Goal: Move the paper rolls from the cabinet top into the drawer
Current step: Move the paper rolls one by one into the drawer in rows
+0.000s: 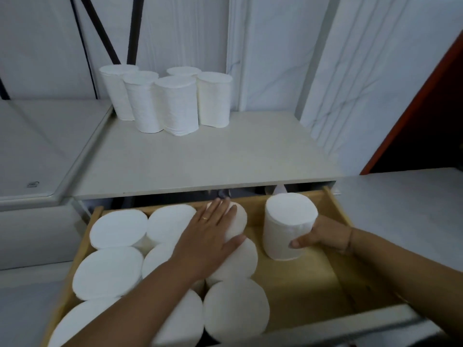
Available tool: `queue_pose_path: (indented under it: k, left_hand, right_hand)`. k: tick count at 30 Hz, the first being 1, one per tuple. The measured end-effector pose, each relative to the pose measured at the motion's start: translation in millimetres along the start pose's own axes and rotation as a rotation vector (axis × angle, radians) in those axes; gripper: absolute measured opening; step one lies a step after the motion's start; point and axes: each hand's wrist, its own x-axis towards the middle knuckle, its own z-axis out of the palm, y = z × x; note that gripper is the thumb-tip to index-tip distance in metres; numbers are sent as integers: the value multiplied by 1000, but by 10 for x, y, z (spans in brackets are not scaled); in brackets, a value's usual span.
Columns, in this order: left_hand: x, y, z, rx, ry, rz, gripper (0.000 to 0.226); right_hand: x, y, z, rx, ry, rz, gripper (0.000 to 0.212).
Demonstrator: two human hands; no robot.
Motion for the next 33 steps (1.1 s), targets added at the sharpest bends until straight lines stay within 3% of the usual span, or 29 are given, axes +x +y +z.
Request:
queue_pose_path:
  k: [8, 12, 15, 20, 26, 33]
  left_hand:
    - [-8, -9, 0, 37, -6, -1, 79]
    - [-3, -20, 3, 44, -15, 2, 81]
    - [-3, -17, -5, 52, -19, 9, 82]
    - [-4, -9, -11, 64, -16, 4, 83]
    - [-13, 2, -22, 46, -15, -3, 81]
    - [-8, 7, -12, 51, -8, -19, 85]
  right_hand:
    - [124, 300, -31, -179, 58, 47, 78]
    - [22, 207, -122, -108, -177, 220, 80]
    - [-59, 157, -188, 168, -329, 354, 97]
    - [1, 60, -70, 600, -58, 444, 86]
    - [203, -125, 266, 598, 29, 414, 92]
    - [320, -210, 517, 561, 145, 394, 65]
